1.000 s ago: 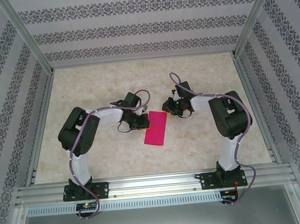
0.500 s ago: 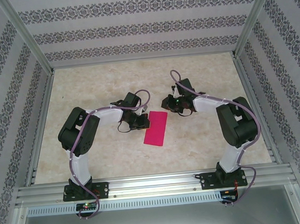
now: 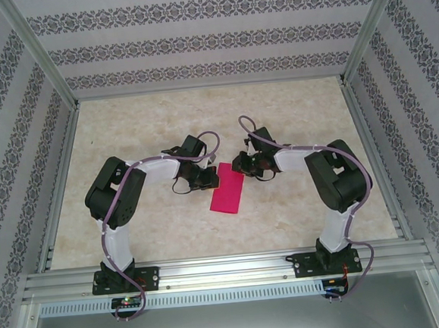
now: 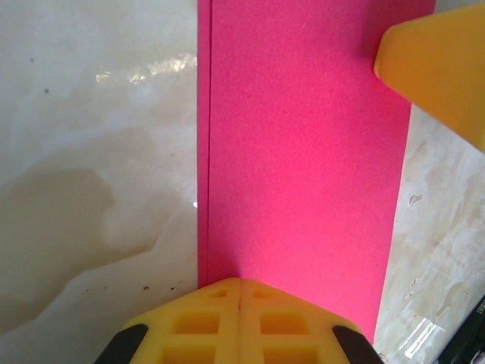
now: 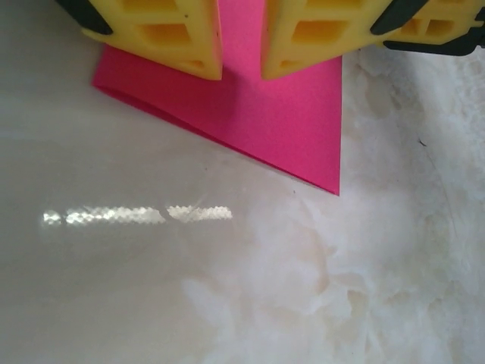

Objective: Fold a paper plane with a square sheet of paper (pick it up from the middle)
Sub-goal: Fold the square sheet of paper in half at the center of the table.

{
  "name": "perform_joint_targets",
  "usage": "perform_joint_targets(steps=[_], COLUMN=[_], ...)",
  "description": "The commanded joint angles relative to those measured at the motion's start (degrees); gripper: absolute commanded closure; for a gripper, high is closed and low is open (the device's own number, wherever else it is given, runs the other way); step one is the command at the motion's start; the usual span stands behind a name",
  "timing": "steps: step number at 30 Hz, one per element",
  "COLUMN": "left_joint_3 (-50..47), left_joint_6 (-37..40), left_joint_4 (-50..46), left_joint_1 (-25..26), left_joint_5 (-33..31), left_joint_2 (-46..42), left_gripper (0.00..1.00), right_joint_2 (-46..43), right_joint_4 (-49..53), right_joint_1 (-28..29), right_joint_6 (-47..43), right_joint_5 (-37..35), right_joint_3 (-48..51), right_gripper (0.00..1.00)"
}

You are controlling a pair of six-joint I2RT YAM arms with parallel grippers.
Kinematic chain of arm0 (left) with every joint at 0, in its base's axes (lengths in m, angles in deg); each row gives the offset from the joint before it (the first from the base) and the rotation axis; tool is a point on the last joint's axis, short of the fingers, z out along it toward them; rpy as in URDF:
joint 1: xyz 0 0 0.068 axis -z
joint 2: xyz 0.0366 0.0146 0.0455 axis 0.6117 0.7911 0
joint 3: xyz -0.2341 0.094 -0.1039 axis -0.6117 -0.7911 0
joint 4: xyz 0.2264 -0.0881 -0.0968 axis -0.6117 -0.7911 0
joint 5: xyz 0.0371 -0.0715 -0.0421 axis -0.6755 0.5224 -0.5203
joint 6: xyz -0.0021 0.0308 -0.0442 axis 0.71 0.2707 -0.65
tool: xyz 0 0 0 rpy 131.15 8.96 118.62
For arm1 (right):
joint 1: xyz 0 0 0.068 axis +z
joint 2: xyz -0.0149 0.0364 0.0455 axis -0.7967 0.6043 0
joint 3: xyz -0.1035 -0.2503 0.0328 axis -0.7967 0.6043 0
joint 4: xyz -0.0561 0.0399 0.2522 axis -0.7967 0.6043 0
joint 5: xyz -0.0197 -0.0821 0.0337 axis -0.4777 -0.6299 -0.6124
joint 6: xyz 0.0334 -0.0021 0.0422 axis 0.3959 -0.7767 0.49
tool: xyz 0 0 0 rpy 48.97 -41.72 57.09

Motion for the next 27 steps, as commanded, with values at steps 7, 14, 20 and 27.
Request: perform_joint_targets(steps=[7, 14, 20, 27], left_joint_3=[-1.9, -1.9, -1.8, -1.6], left_joint_6=[0.3, 0.7, 0.4, 0.7], left_joint_4=[-4.3, -5.0, -4.8, -5.0], left_joint_1=[0.8, 0.9, 0.8, 0.9], left_joint_5=[-6.1, -6.2, -6.2, -6.2], left_joint_2=[3.0, 2.7, 2.7, 2.9], left_gripper=[1.0, 1.0, 1.0, 1.0], right_joint_2=[-15.1, -17.9, -17.7, -20.3], right_joint_4=[-5.4, -11.7, -11.4, -0.6], right_joint_1=[7.5, 15.6, 17.0, 17.0], right_joint_6=[6.5, 12.7, 13.5, 9.0], right_joint_5=[-0.6, -2.8, -4.2, -5.9], right_joint_3=[14.0, 21.0, 24.6, 21.5], right_gripper=[0.79, 0.8, 0.8, 0.79])
